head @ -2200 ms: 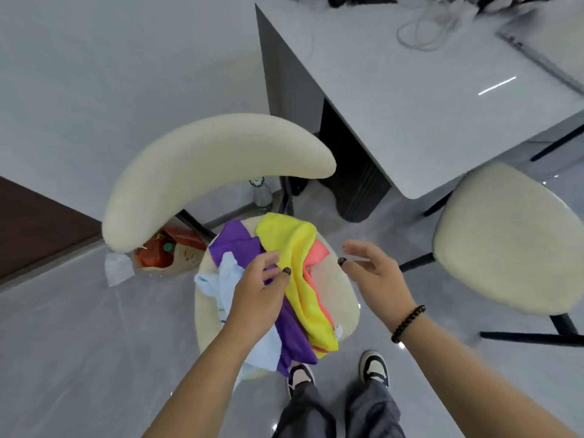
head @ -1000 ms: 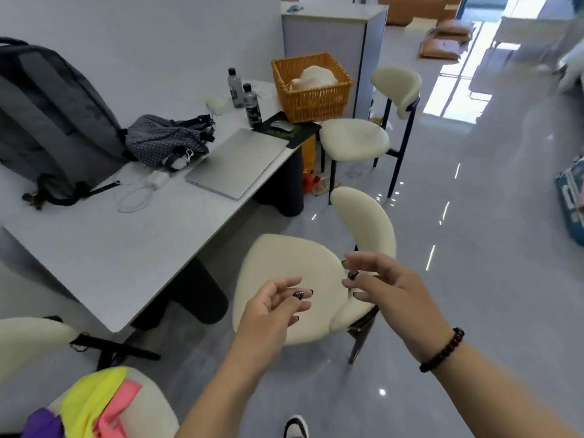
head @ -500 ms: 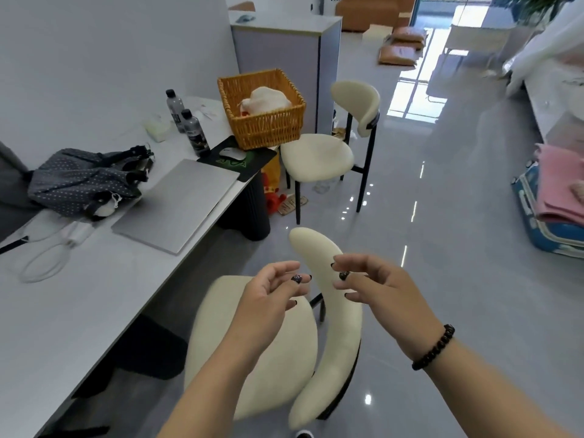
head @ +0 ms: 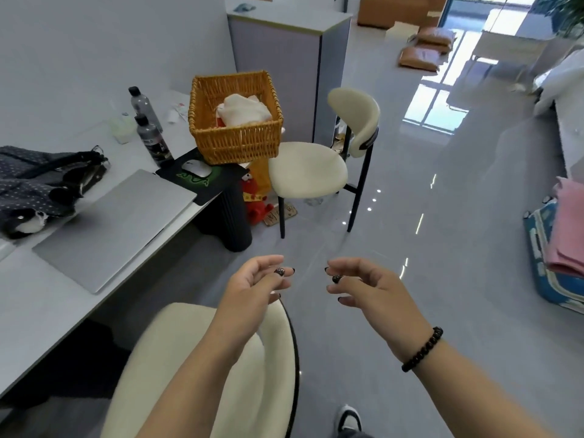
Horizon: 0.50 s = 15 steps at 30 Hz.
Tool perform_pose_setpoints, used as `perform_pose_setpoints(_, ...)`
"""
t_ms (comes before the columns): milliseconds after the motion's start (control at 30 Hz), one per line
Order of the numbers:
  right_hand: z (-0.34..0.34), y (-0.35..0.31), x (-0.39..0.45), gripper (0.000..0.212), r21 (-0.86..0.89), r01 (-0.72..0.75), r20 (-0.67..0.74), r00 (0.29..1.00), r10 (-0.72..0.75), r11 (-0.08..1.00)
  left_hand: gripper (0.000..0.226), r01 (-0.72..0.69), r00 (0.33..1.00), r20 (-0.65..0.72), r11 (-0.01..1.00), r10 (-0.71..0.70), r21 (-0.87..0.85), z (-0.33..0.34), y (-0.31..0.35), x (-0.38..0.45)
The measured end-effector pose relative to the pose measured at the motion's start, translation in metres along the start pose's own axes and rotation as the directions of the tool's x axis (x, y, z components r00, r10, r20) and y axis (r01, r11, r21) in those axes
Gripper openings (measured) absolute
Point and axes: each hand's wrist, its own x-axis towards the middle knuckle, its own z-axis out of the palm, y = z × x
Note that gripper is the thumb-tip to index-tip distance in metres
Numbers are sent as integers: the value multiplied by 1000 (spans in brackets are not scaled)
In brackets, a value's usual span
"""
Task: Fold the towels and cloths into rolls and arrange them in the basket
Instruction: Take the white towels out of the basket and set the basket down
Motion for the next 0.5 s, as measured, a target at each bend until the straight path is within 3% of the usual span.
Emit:
perform_pose_setpoints(233,-76,-38,84,25,-116,29,124,992,-14,993,22,9,990,-136,996,-21,-92,74,32,50)
perform_pose_setpoints(500,-95,-74,177,24,-120,67,208,977,-41,991,21,4,978,-207,993,-27,-115,96,66,122)
